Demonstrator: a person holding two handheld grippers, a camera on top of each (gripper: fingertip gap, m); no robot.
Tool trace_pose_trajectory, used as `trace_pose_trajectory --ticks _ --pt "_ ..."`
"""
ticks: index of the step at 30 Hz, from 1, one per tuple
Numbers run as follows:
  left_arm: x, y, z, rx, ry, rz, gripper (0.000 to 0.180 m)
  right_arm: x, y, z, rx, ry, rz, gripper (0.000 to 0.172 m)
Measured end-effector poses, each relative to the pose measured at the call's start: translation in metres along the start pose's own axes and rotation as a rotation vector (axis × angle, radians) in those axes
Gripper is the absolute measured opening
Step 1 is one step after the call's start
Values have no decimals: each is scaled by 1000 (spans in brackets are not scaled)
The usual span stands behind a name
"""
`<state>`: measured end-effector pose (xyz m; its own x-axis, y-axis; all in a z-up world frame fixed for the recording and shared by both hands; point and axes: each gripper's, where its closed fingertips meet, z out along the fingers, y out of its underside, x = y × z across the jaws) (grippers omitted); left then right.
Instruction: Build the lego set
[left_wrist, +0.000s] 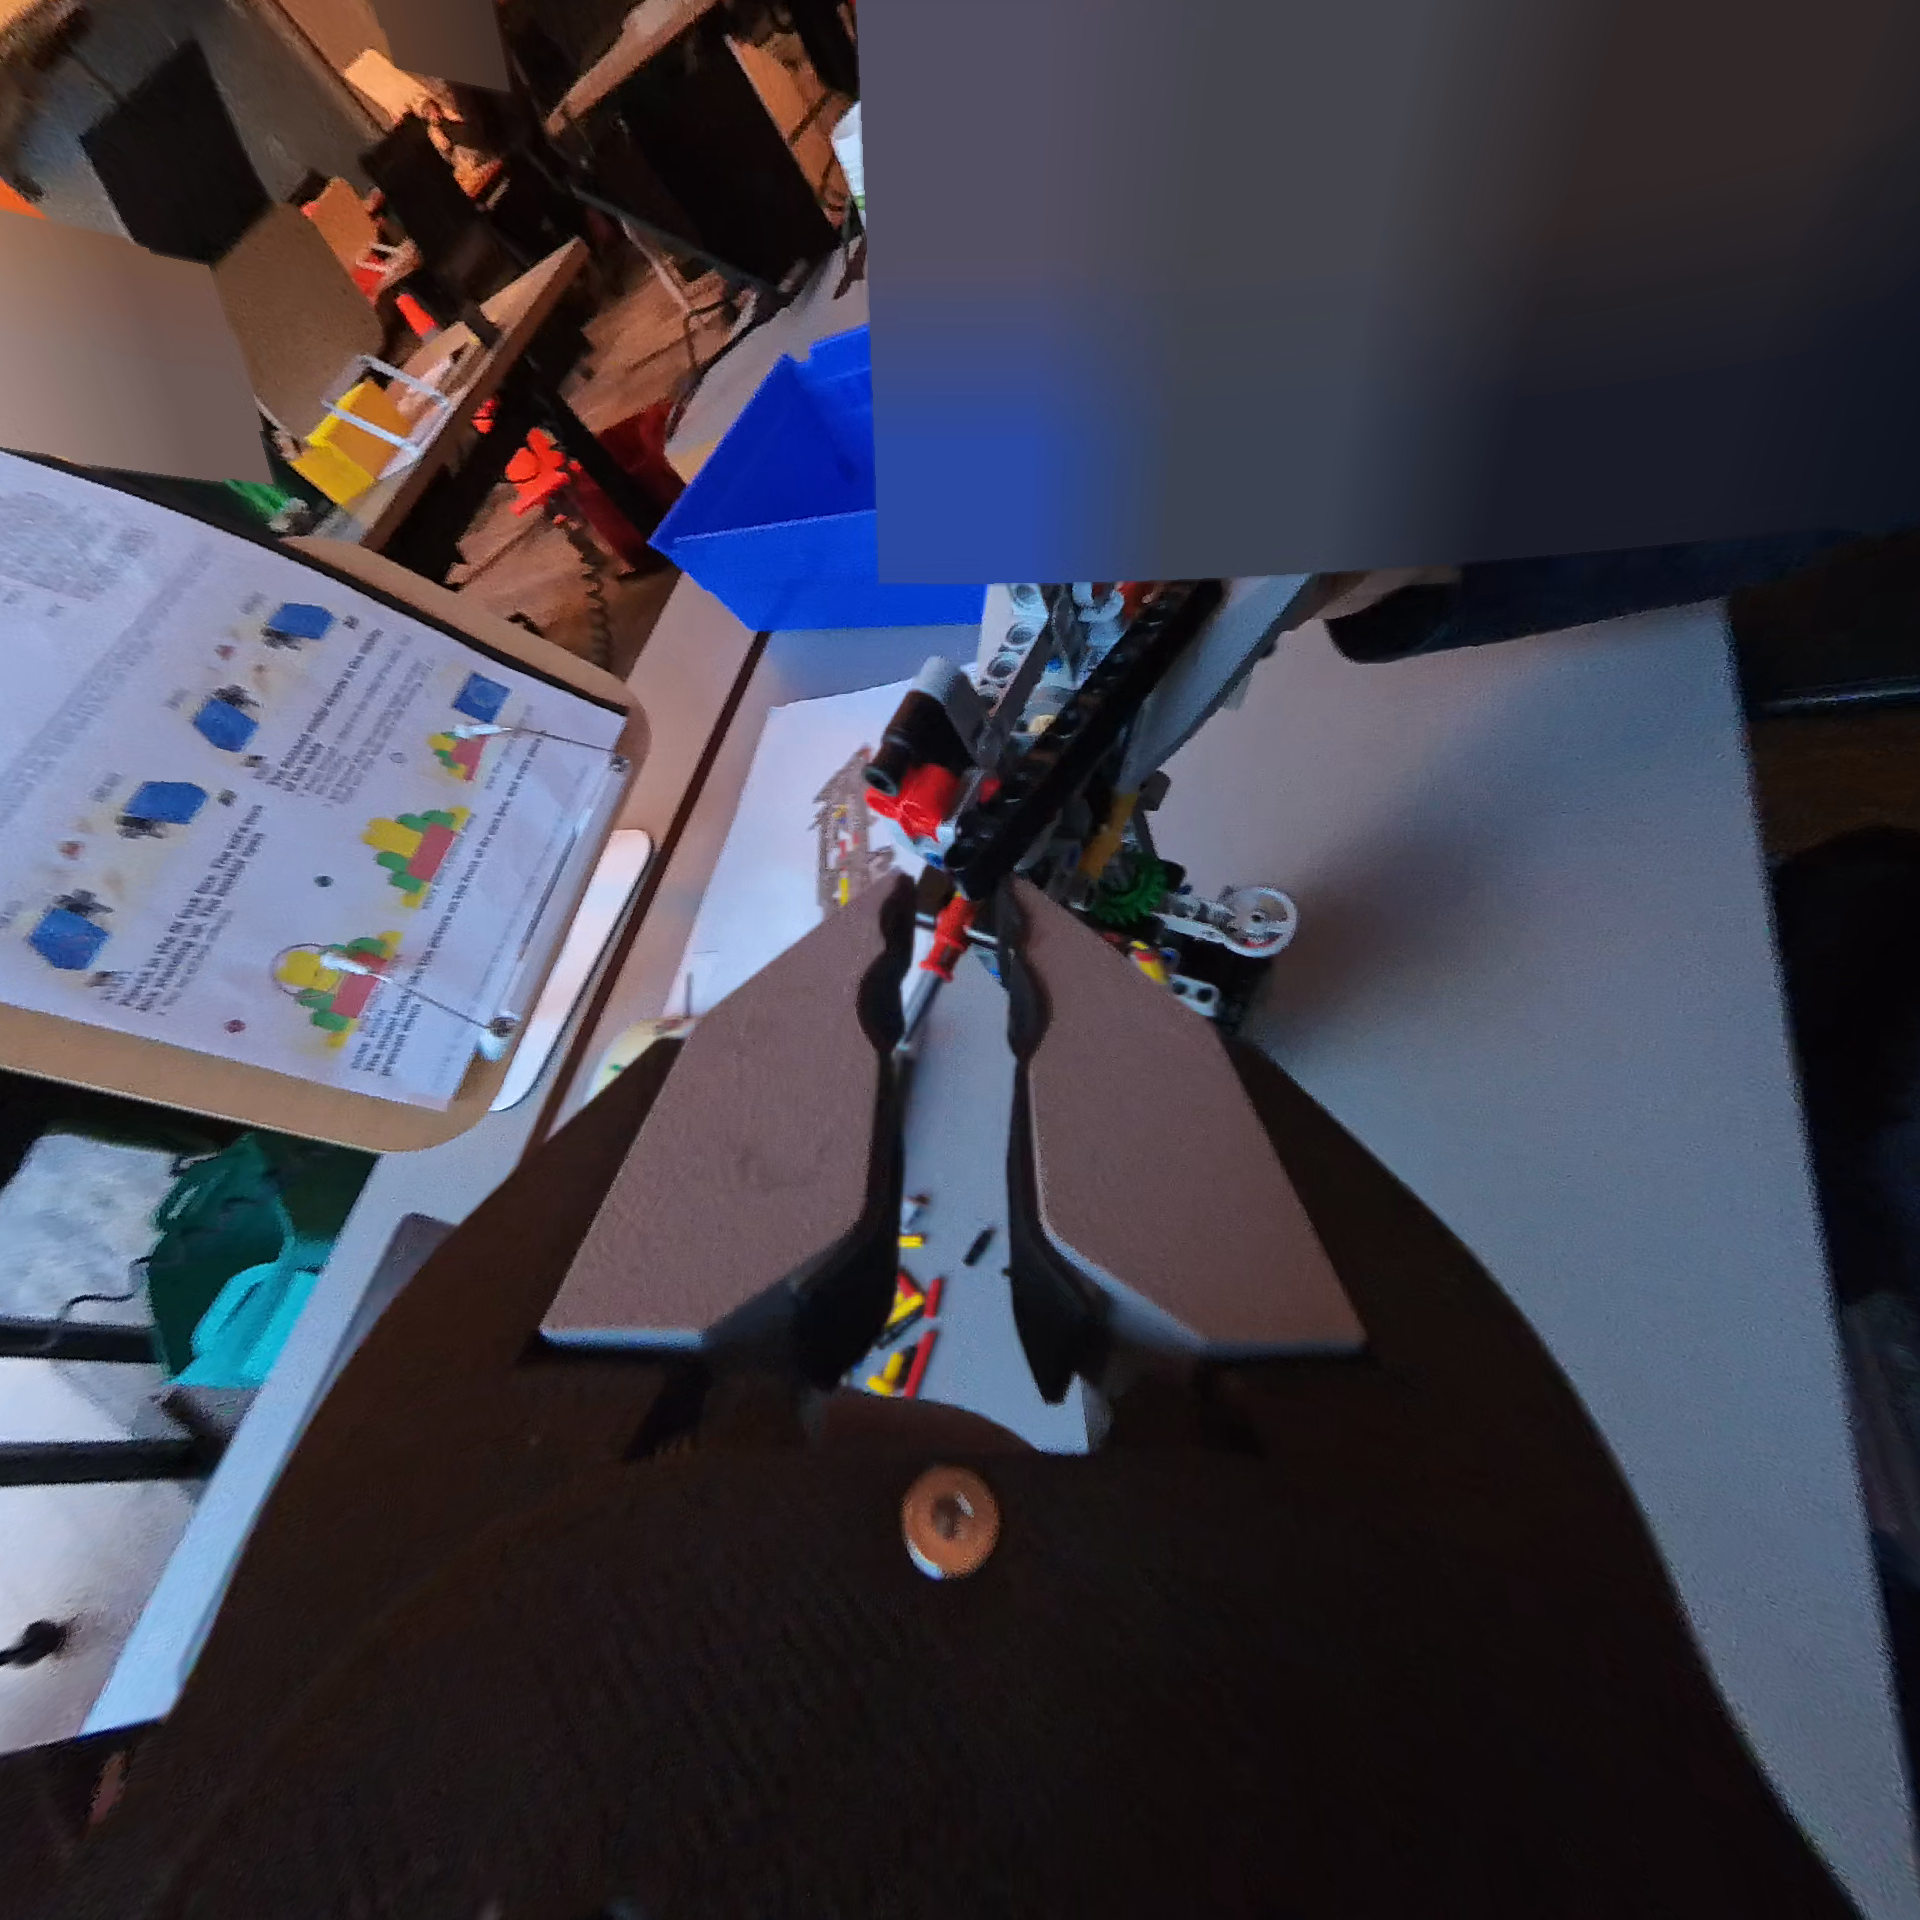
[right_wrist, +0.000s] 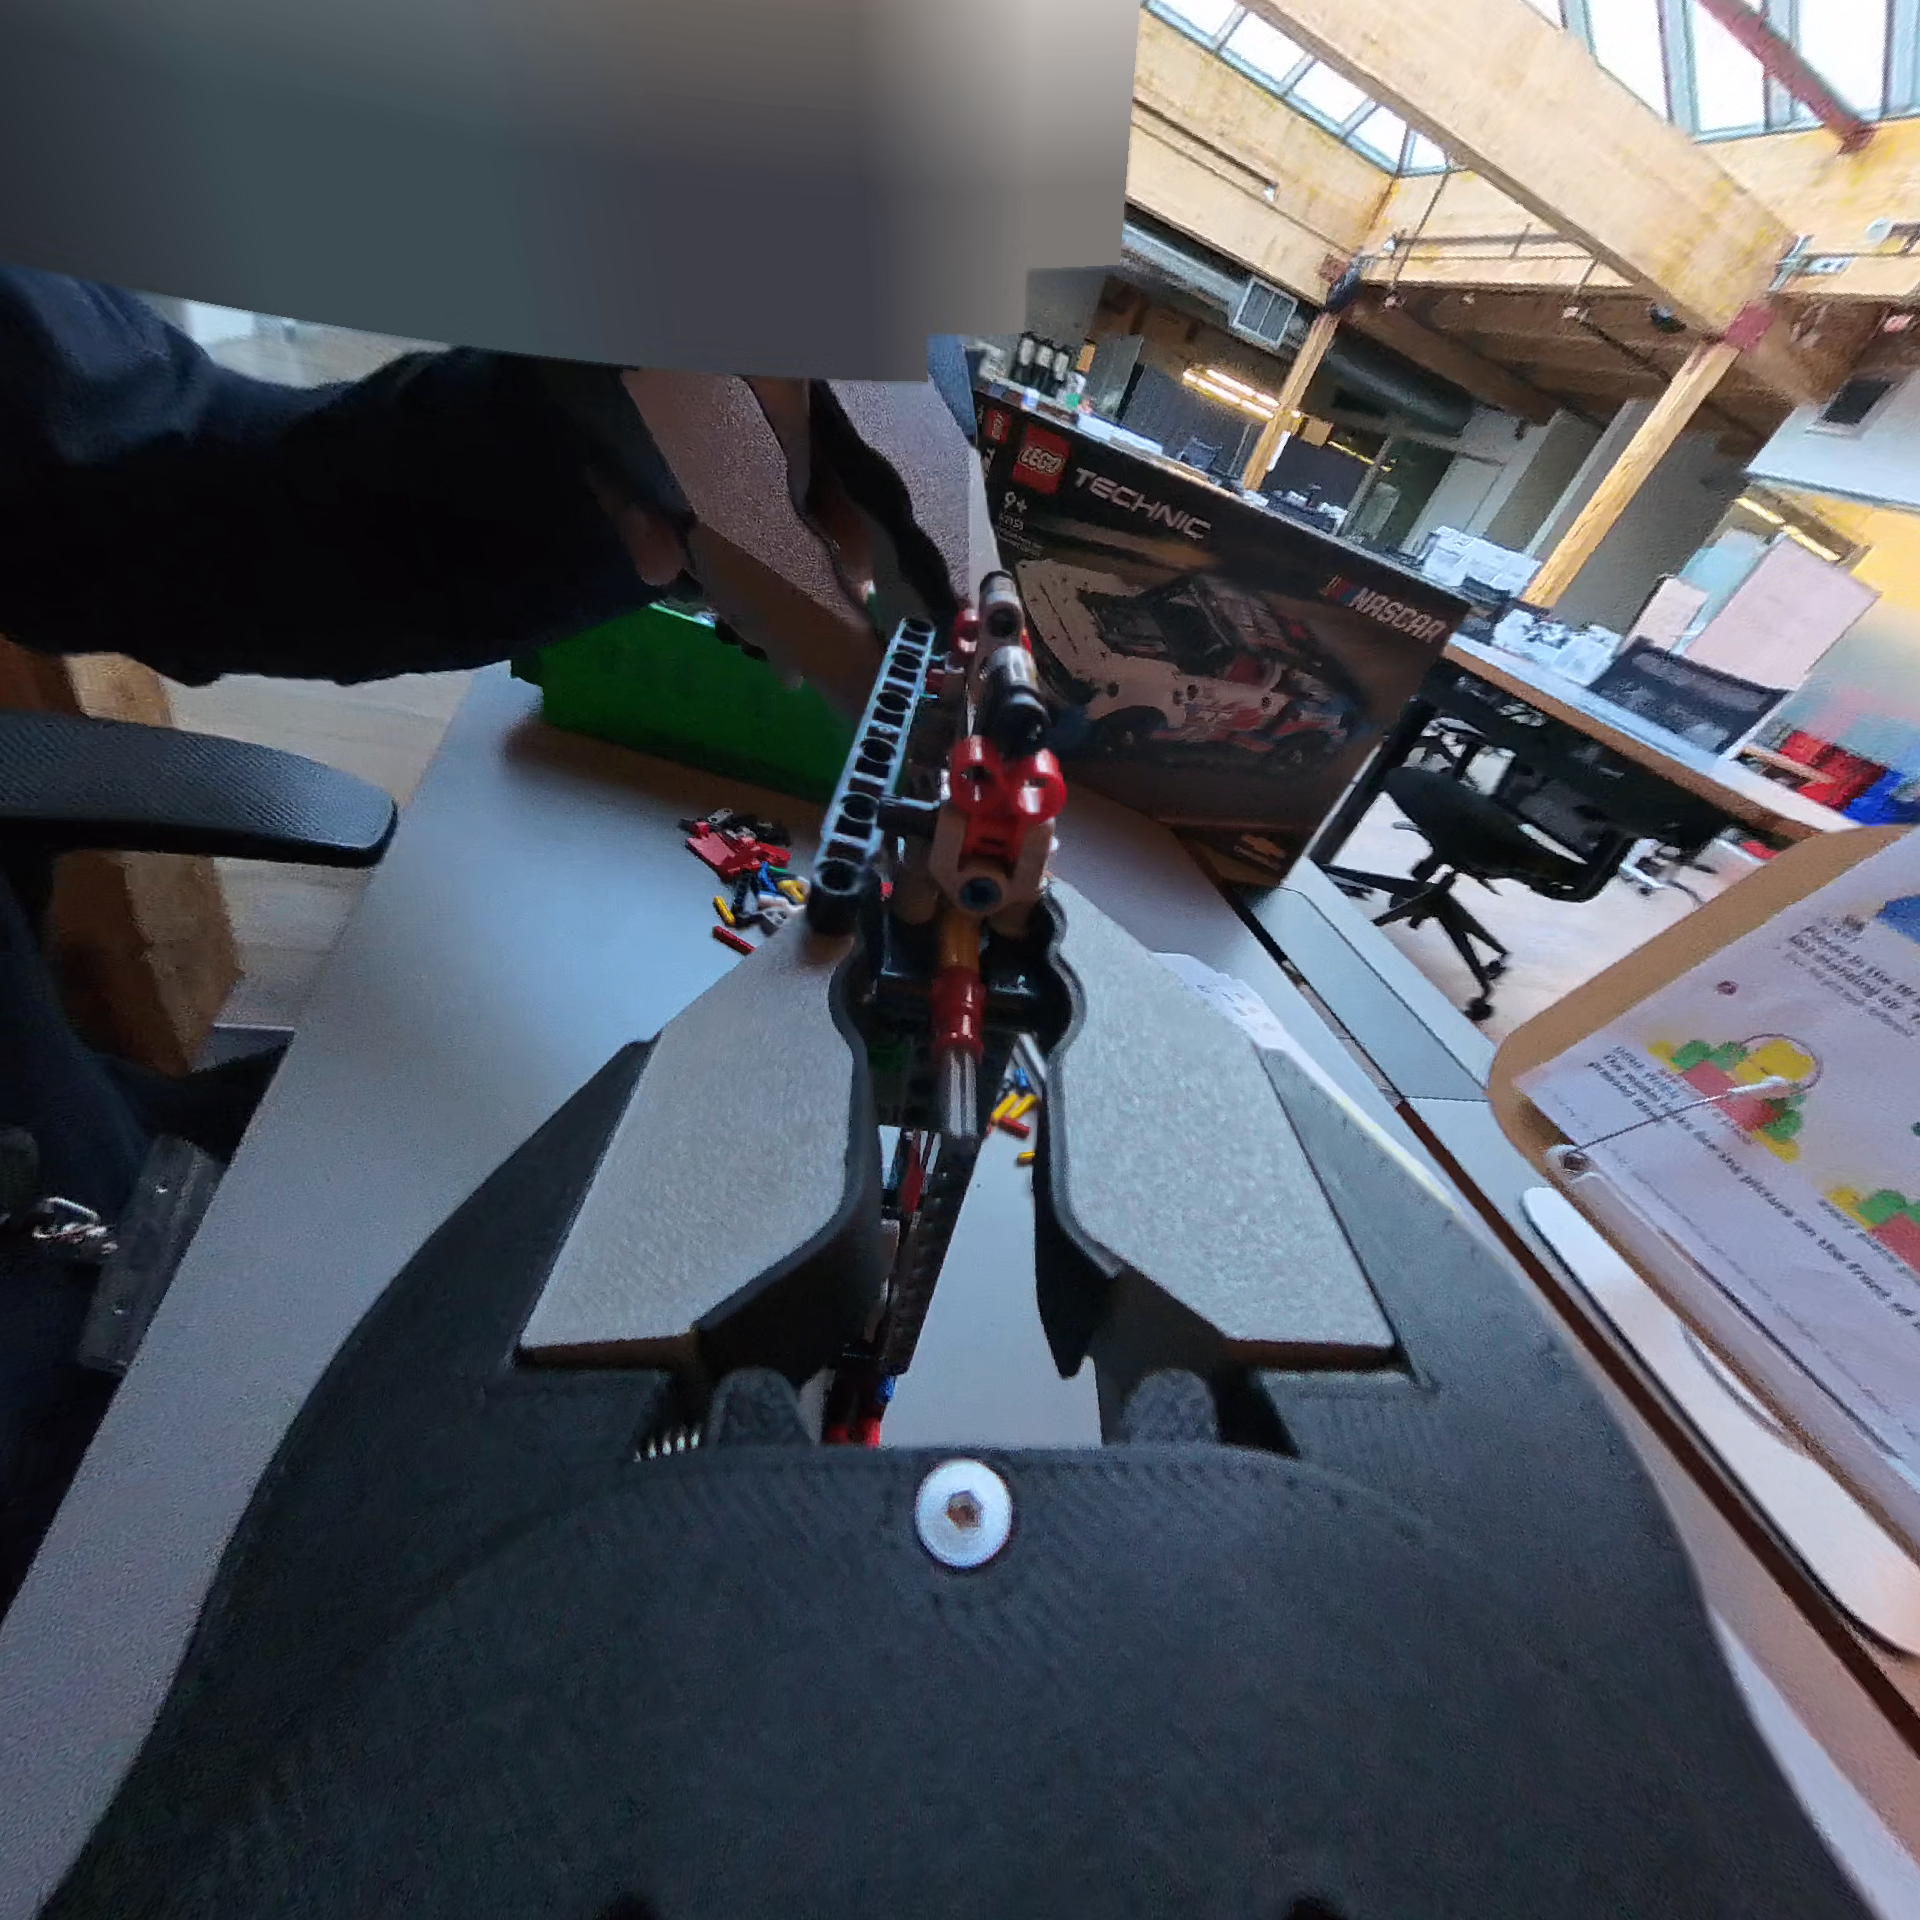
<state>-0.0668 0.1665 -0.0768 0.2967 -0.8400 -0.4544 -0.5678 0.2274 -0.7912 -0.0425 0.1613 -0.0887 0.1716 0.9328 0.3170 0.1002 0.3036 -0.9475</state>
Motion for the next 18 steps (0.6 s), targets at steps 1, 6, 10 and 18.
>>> trace_pose_trajectory --ticks 1,6,10,18 --pt "4 1 -3 -6 20 -11 20 -3 0 1 -13 10 -23 25" --pt "7 -10 -24 -1 -1 -30 63 -10 0 9 -82 35 -132 25" --pt "20 -7 -10 -123 -27 137 62 -14 1 17 -106 42 -180 26" --pt "33 7 6 -147 46 178 42 -31 5 12 -133 21 -232 27"
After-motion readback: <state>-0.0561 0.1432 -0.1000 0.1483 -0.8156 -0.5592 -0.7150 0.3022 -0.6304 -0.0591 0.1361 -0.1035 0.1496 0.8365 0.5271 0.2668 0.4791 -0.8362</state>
